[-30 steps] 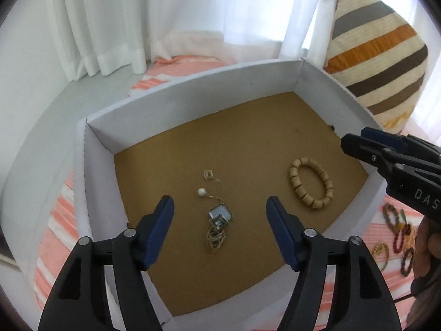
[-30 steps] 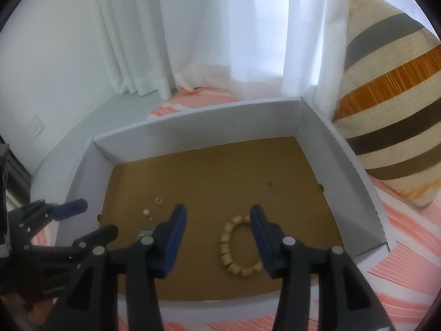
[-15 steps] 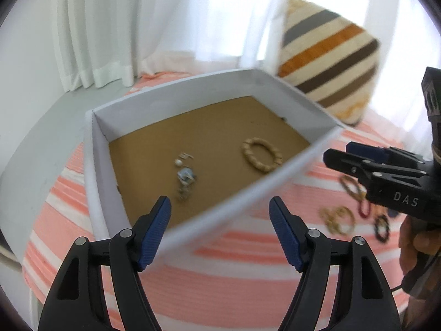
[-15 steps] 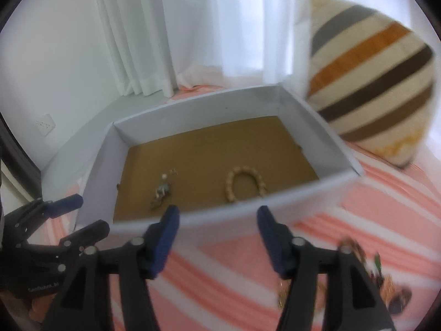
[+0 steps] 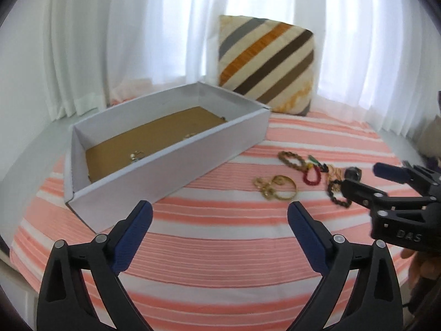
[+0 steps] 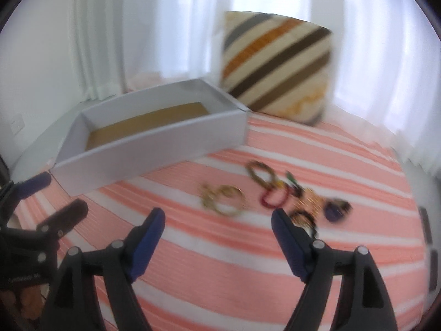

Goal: Organize jewelry
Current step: 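Withdraw both tools from the box back toward the jewelry, then grasp the gold ring cluster with the left tool while the right tool grasps the gold bangle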

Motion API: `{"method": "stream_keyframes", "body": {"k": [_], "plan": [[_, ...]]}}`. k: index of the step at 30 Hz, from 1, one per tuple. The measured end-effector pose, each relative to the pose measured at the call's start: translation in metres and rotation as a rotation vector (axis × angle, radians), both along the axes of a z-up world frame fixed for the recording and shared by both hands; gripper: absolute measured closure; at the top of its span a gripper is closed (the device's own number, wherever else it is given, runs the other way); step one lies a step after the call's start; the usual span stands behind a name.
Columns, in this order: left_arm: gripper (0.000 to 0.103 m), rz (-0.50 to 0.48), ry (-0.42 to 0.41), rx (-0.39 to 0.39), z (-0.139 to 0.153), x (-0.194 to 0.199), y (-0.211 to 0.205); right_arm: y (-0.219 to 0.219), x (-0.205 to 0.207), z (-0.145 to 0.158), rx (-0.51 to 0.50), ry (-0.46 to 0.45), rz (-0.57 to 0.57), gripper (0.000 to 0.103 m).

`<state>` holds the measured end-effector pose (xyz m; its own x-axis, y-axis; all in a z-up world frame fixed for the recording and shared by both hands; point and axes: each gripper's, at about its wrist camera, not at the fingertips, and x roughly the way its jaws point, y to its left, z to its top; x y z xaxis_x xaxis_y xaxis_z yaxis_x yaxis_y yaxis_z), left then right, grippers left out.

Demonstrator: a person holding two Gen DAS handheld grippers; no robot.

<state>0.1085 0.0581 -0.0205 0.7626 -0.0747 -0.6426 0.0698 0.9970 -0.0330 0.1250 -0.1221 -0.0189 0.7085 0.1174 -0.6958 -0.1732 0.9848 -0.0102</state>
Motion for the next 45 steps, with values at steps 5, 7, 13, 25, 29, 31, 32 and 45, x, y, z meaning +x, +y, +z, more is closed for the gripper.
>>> {"method": "stream_keyframes", "body": {"k": [5, 7, 13, 25, 29, 31, 32, 45], "plan": [[0.004, -0.035, 0.065, -0.03, -0.014, 0.0, -0.015, -0.033, -0.036, -0.001, 0.0, -0.074, -0.042, 0.019], [0.003, -0.028, 0.094, -0.021, -0.02, 0.001, -0.018, -0.042, -0.046, -0.004, -0.003, -0.077, -0.049, 0.018], [0.002, -0.11, 0.134, -0.001, -0.036, -0.006, -0.036, -0.07, -0.058, -0.027, 0.004, 0.019, -0.102, 0.018], [0.003, -0.197, 0.238, -0.02, -0.054, 0.013, -0.059, -0.129, -0.049, -0.058, 0.153, 0.203, -0.25, 0.018], [0.003, -0.221, 0.274, -0.018, -0.06, 0.025, -0.062, -0.129, -0.041, -0.062, 0.155, 0.221, -0.221, 0.018], [0.003, -0.233, 0.282, -0.017, -0.063, 0.031, -0.062, -0.127, -0.035, -0.064, 0.152, 0.229, -0.206, 0.018], [0.003, -0.237, 0.286, -0.015, -0.064, 0.035, -0.062, -0.127, -0.032, -0.065, 0.15, 0.233, -0.2, 0.018], [0.017, -0.244, 0.352, -0.058, -0.098, 0.126, -0.072, -0.135, 0.009, -0.094, 0.134, 0.299, -0.144, 0.018]]}}
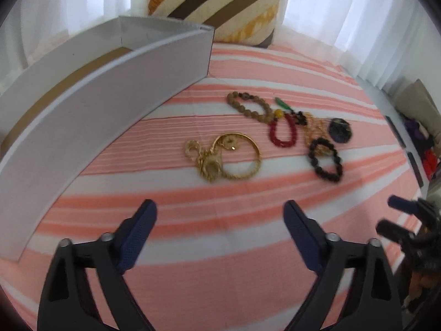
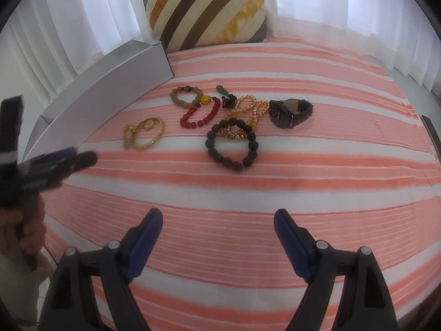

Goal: Organize jewelry
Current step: 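Grasp the gold ring cluster with the left tool while the right tool grasps the gold bangle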

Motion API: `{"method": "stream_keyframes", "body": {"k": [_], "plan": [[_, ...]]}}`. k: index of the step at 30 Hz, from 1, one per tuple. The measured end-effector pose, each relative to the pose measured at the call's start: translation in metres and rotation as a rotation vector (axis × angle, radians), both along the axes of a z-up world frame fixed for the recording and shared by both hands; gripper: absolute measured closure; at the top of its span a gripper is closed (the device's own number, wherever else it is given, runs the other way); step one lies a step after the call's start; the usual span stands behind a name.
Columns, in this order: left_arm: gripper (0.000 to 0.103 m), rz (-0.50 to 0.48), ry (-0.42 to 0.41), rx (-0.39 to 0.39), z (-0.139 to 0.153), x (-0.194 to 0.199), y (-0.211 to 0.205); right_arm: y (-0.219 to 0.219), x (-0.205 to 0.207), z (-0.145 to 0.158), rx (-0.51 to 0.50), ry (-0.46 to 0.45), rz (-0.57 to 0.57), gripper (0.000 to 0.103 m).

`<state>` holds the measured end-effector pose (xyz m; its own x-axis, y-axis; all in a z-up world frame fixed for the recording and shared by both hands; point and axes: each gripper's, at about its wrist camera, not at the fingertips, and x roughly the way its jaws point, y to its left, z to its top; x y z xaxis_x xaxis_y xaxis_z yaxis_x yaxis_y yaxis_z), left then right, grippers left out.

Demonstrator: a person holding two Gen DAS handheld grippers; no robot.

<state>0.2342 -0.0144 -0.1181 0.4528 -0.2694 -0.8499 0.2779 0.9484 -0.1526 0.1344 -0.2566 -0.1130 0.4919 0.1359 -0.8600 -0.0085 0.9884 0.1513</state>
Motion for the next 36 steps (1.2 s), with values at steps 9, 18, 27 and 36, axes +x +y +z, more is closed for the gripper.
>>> {"method": "stream_keyframes", "body": {"k": [9, 18, 27, 36], "plan": [[0.037, -0.026, 0.012, 0.027, -0.027, 0.045, -0.02, 0.0, 0.039, -0.021, -0.003, 0.012, 0.043, 0.019], [0.081, -0.058, 0.022, -0.082, -0.034, 0.046, -0.007, 0.011, 0.05, -0.027, -0.01, 0.01, 0.084, 0.02], [0.081, 0.007, -0.024, -0.149, 0.002, 0.018, 0.038, 0.029, 0.064, -0.017, 0.025, 0.003, 0.131, 0.021], [0.081, 0.057, -0.036, -0.095, 0.01, -0.006, 0.064, 0.076, 0.119, -0.044, 0.161, 0.094, 0.18, 0.063]]}}
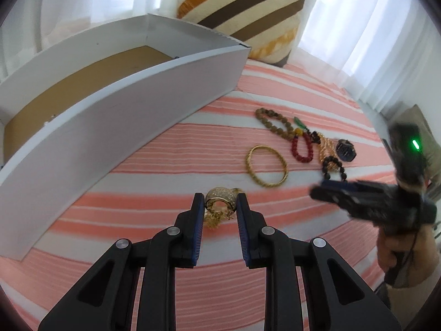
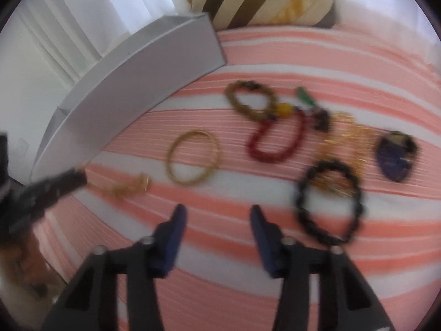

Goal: Organize jewelry
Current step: 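Grasp the gold ring cluster with the left tool while the right tool grasps the gold bangle, then carry the ring cluster and bangle into the white box and release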

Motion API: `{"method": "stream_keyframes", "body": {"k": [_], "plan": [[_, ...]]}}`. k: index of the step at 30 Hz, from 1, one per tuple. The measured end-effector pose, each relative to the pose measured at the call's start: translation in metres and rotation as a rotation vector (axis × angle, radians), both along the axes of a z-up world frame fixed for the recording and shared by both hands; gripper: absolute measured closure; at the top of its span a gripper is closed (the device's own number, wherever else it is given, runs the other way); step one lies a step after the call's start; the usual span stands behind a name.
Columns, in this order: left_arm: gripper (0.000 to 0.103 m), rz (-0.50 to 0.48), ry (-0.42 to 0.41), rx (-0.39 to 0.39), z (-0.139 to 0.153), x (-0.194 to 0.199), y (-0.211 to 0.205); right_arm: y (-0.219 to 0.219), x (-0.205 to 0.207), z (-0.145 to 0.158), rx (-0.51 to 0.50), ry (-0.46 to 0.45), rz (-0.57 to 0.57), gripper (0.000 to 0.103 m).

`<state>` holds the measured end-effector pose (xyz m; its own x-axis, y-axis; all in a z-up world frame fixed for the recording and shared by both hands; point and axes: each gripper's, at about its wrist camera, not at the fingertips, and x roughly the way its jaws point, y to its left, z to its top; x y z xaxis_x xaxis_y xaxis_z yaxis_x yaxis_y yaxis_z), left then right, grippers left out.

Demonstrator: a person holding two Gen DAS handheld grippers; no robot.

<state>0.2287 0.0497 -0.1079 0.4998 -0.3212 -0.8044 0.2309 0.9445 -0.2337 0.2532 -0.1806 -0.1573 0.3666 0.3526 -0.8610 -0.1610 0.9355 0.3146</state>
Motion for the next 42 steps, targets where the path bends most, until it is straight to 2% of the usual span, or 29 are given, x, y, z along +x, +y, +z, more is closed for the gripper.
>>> {"method": "stream_keyframes", "body": {"k": [5, 7, 8, 10, 13, 21, 27, 32, 37, 42], "plan": [[0.081, 0.016, -0.006, 0.032, 0.0, -0.006, 0.003, 0.032, 0.03, -0.011, -0.088, -0.009, 0.012, 0.067], [0.081, 0.021, -0.002, 0.043, -0.001, -0.007, 0.003, 0.044, 0.037, -0.015, -0.151, -0.022, 0.022, 0.072], [0.081, 0.023, -0.001, 0.047, -0.001, -0.007, 0.003, 0.05, 0.039, -0.015, -0.2, -0.03, 0.031, 0.075], [0.081, 0.029, 0.003, 0.051, -0.001, -0.008, 0.003, 0.053, 0.043, -0.015, -0.241, -0.041, 0.039, 0.093], [0.081, 0.034, 0.003, 0.056, 0.003, -0.012, 0.003, 0.051, 0.038, -0.01, -0.229, -0.044, 0.05, 0.098], [0.081, 0.047, -0.033, 0.039, 0.035, -0.028, 0.015, 0.04, -0.002, 0.052, -0.216, -0.14, 0.071, 0.098], [0.081, 0.044, -0.063, 0.007, 0.073, -0.044, 0.029, 0.062, -0.021, 0.1, -0.183, -0.193, 0.119, 0.098], [0.081, 0.068, -0.113, -0.007, 0.12, -0.049, 0.056, 0.09, -0.016, 0.145, -0.135, -0.246, 0.187, 0.098], [0.081, 0.136, -0.168, -0.007, 0.171, -0.04, 0.099, 0.131, 0.005, 0.186, -0.066, -0.294, 0.255, 0.098], [0.081, 0.219, -0.215, 0.052, 0.192, -0.02, 0.138, 0.181, 0.037, 0.205, -0.043, -0.333, 0.314, 0.098]]}}
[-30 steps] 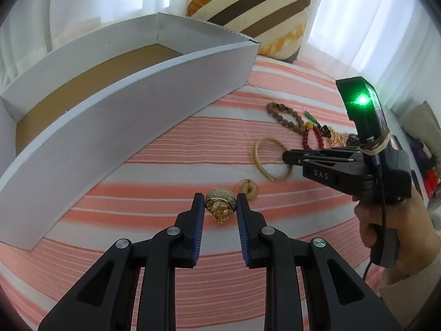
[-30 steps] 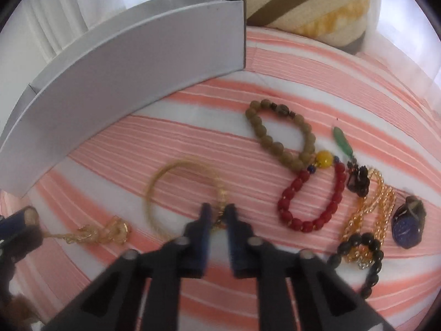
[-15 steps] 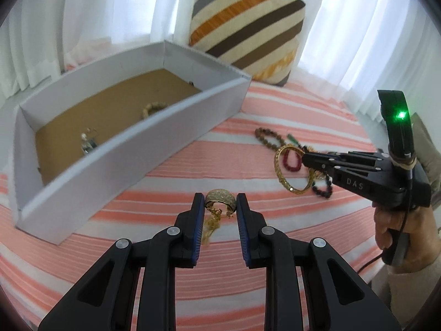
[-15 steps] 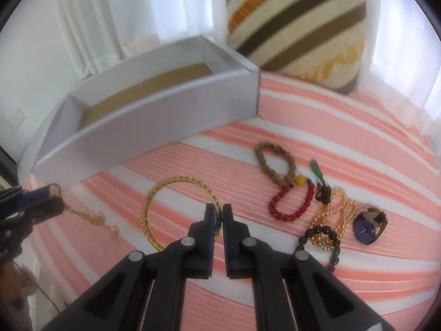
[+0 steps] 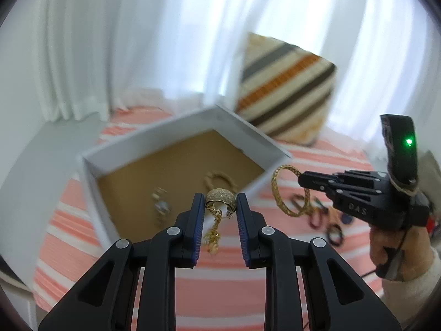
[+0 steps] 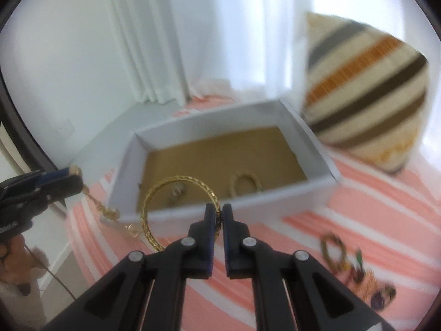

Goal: Organize jewelry
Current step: 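Carry the ring cluster and bangle into the white box and release, then withdraw both tools from the box back toward the remaining bracelets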

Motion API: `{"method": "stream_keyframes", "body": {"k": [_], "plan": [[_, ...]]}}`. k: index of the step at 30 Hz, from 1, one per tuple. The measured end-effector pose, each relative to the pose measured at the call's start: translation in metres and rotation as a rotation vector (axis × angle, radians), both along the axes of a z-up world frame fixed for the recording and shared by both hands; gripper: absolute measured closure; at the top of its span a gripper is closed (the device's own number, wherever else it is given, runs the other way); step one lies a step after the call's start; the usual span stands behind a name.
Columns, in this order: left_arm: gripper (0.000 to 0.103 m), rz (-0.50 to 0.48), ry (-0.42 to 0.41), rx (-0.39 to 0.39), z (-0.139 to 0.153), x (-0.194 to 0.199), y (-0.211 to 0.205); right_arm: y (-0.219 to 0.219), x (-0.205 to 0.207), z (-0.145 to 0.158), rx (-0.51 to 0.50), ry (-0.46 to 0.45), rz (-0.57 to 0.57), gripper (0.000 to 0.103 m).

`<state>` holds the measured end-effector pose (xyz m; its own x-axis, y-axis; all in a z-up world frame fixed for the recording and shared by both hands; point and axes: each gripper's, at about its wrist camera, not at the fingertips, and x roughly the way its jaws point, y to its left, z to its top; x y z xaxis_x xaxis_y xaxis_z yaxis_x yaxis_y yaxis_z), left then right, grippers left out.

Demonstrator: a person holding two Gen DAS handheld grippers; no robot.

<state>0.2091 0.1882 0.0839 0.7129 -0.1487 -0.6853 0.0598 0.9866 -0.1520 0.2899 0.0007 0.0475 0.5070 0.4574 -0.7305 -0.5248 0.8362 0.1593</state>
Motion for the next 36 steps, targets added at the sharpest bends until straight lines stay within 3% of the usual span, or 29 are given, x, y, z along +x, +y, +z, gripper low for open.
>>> {"method": "stream_keyframes", "body": {"k": [4, 9, 16, 19, 20, 21, 22, 23, 24, 28, 36], "plan": [[0.081, 0.086, -0.015, 0.042, -0.002, 0.03, 0.035, 0.043, 0.029, -0.005, -0.024, 0.005, 0.04, 0.098], [0.081, 0.168, 0.023, 0.063, -0.026, 0.063, 0.072, 0.088, 0.062, -0.041, -0.086, 0.044, 0.077, 0.098], [0.081, 0.236, 0.149, 0.044, -0.093, 0.1, 0.109, 0.122, 0.085, -0.105, -0.176, 0.118, 0.097, 0.098], [0.079, 0.245, 0.197, 0.054, -0.117, 0.106, 0.112, 0.127, 0.09, -0.126, -0.169, 0.167, 0.107, 0.094], [0.075, 0.255, 0.218, 0.064, -0.125, 0.108, 0.113, 0.126, 0.092, -0.13, -0.158, 0.186, 0.106, 0.094], [0.068, 0.268, 0.234, 0.078, -0.133, 0.109, 0.114, 0.124, 0.093, -0.134, -0.143, 0.206, 0.104, 0.083], [0.047, 0.283, 0.245, 0.094, -0.138, 0.109, 0.114, 0.123, 0.094, -0.136, -0.136, 0.216, 0.099, 0.057], [0.03, 0.293, 0.244, 0.103, -0.139, 0.106, 0.114, 0.119, 0.093, -0.135, -0.128, 0.215, 0.089, 0.044], [0.025, 0.302, 0.233, 0.109, -0.14, 0.102, 0.114, 0.116, 0.089, -0.133, -0.123, 0.199, 0.078, 0.034], [0.022, 0.291, 0.182, 0.112, -0.132, 0.079, 0.102, 0.101, 0.07, -0.113, -0.124, 0.12, 0.064, 0.033], [0.003, 0.252, 0.024, 0.133, -0.103, 0.022, 0.046, 0.041, 0.008, -0.063, -0.052, -0.008, -0.034, 0.03]]}}
